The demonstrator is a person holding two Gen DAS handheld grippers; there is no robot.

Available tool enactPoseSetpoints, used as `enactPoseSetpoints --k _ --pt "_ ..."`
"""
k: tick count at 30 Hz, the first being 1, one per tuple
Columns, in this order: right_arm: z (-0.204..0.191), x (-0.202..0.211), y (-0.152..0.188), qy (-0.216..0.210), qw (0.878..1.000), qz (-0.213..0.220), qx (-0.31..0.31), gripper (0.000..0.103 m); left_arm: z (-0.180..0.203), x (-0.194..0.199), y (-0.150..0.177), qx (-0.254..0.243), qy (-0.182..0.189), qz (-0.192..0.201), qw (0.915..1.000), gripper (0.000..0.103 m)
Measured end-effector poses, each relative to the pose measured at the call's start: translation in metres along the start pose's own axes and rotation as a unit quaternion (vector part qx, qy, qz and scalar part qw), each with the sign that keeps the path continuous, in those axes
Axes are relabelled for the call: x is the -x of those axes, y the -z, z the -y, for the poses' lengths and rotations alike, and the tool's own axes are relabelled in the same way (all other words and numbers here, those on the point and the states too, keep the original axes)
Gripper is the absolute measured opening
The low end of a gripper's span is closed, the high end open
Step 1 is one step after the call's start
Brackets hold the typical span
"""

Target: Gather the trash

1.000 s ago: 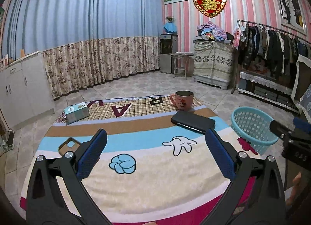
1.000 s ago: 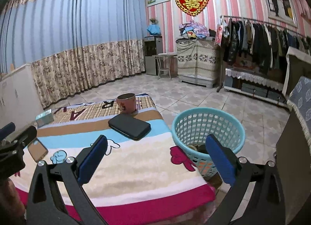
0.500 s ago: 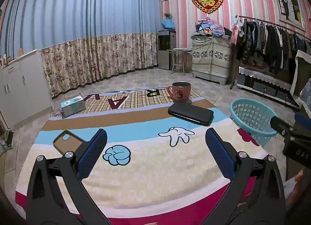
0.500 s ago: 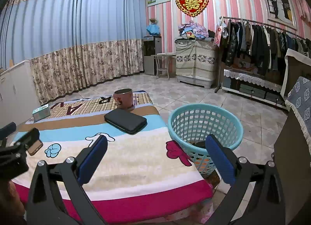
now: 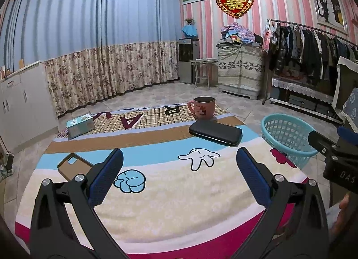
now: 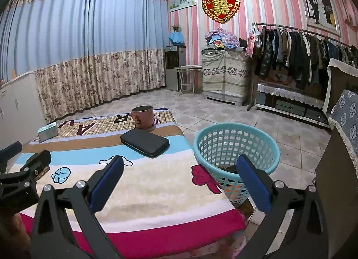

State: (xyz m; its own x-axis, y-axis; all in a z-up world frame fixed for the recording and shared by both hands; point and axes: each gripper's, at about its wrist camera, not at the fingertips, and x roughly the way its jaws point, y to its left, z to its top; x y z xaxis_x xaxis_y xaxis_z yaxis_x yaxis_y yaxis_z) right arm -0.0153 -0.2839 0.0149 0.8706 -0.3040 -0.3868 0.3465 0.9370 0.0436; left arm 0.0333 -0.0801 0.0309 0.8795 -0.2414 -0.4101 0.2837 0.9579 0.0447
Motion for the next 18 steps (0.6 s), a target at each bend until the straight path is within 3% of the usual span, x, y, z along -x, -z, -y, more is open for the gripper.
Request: enactPoseSetpoints --k 18 --pt "-0.004 0.0011 0.0015 0.001 1.0 0.006 0.004 0.099 -0.0031 0.0057 -0.0011 0.001 -0.018 0.01 0.9998 0.098"
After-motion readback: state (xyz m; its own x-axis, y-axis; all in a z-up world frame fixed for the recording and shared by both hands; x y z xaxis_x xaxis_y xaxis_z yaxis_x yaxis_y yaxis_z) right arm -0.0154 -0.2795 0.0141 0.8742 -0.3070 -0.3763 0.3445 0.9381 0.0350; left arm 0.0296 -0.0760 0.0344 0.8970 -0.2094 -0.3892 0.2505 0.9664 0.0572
